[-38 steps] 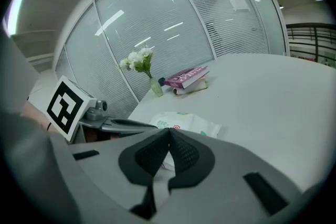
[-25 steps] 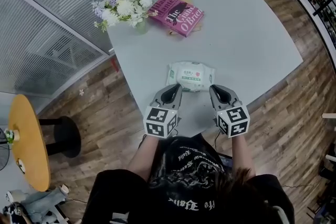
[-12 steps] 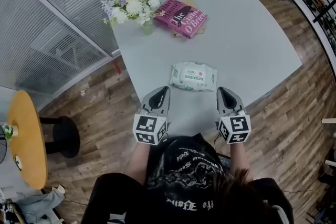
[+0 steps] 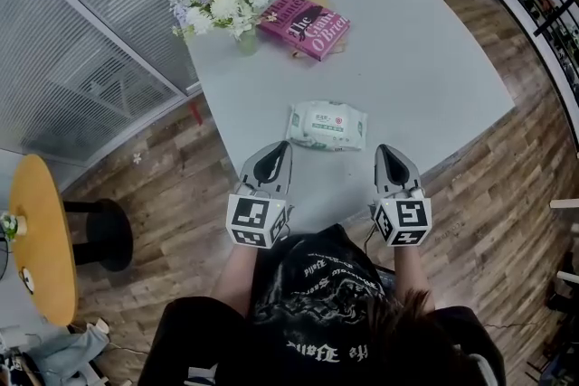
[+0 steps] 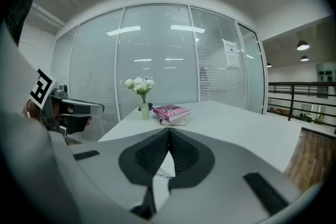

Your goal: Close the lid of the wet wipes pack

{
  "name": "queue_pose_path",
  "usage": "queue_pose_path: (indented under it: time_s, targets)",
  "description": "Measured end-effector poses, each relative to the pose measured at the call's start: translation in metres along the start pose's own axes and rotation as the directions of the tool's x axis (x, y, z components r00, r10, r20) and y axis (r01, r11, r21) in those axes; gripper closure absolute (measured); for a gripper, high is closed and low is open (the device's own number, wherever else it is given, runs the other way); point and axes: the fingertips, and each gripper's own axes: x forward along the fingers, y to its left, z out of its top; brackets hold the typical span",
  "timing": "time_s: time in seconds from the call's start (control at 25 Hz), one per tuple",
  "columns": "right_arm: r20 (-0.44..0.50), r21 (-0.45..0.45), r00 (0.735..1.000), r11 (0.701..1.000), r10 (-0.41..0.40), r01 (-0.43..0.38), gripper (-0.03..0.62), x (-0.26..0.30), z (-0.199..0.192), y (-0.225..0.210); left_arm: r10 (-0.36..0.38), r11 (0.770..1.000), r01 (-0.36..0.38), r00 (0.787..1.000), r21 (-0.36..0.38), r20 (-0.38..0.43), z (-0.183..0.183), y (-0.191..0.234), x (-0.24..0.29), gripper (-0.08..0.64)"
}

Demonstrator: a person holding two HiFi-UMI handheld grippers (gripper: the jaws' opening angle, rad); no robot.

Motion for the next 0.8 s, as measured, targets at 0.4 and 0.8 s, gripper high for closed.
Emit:
queue_pose_path:
  time_s: [0.4, 0.8]
  targets:
    - [-0.002, -0.032, 1.000, 0.999, -0.001, 0.001, 0.594, -0.009, -0.002, -0.002, 0.009, 1.000, -0.009, 1.000, 0.006, 0.003, 0.000, -0.006, -0.001, 0.552]
    - [0.020, -0.036, 1.000, 0.999, 0.018, -0.017, 0.594, -0.012, 0.007, 0.004, 0.003, 1.000, -0.003, 1.000, 0.007, 0.005, -0.001, -0.009, -0.003, 0.552]
